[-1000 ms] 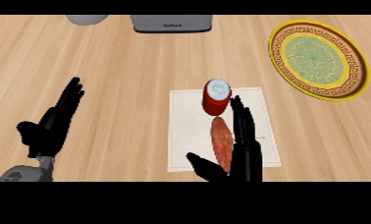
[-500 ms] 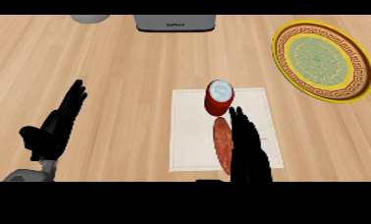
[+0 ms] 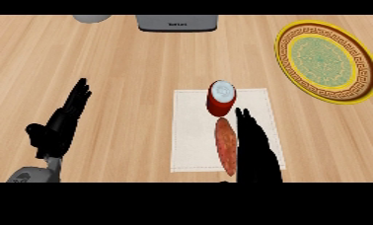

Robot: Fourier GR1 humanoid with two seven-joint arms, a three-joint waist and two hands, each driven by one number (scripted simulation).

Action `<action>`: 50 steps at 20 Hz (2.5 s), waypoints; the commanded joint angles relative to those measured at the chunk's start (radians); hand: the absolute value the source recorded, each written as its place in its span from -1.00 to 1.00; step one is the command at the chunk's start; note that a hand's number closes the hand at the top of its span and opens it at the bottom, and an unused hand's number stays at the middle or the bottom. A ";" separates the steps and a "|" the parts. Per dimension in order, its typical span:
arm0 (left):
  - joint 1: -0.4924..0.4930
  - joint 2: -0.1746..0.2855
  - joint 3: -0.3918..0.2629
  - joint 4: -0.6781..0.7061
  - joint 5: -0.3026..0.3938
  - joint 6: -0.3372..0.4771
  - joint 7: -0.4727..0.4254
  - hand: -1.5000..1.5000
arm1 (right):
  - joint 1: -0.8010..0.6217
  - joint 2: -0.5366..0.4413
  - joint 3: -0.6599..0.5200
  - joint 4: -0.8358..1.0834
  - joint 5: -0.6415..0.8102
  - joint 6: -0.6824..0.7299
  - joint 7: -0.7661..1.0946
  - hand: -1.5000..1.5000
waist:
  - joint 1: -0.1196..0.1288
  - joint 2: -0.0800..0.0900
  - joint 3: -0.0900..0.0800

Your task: Pick the sweet potato from the placemat and place it in the plate

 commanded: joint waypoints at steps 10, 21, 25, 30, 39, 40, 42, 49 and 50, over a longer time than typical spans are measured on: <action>0.034 -0.030 0.025 -0.086 -0.049 -0.015 0.057 0.00 | 0.001 0.015 -0.077 0.177 -0.048 0.038 0.011 -1.00 | 0.006 0.000 0.001; 0.006 -0.081 0.074 -0.012 -0.090 -0.072 0.036 0.00 | -0.085 0.015 -0.111 0.314 -0.069 0.058 0.034 -1.00 | 0.002 0.000 0.001; 0.074 -0.056 0.114 -0.069 -0.101 -0.103 0.031 0.00 | -0.043 0.004 -0.111 0.312 -0.117 0.073 -0.111 1.00 | 0.003 0.000 0.001; 0.007 -0.040 0.158 -0.087 -0.075 -0.131 0.116 0.00 | -0.108 0.015 -0.126 0.343 -0.123 0.068 -0.105 1.00 | 0.003 -0.001 0.001; 0.052 -0.071 0.177 -0.013 -0.103 -0.078 0.038 0.00 | 0.121 -0.429 -0.615 0.316 -0.316 -0.082 -0.391 1.00 | -0.103 -0.005 0.007; 0.054 -0.057 0.189 -0.041 -0.090 -0.087 0.042 0.00 | 0.141 -0.478 -0.675 0.340 -0.339 -0.097 -0.441 1.00 | -0.085 -0.009 0.008; 0.088 -0.075 0.164 -0.046 -0.109 -0.085 0.012 0.00 | 0.175 -0.580 -0.788 0.354 -0.388 -0.112 -0.548 1.00 | -0.068 -0.010 0.005; 0.091 -0.091 0.140 -0.073 -0.131 -0.087 0.031 0.00 | 0.312 -0.719 -1.089 0.414 -0.609 -0.128 -0.921 1.00 | -0.024 -0.006 0.001; 0.048 -0.087 0.150 -0.057 -0.132 -0.088 0.037 0.00 | 0.334 -0.741 -1.131 0.416 -0.635 -0.107 -0.958 1.00 | -0.027 -0.005 0.001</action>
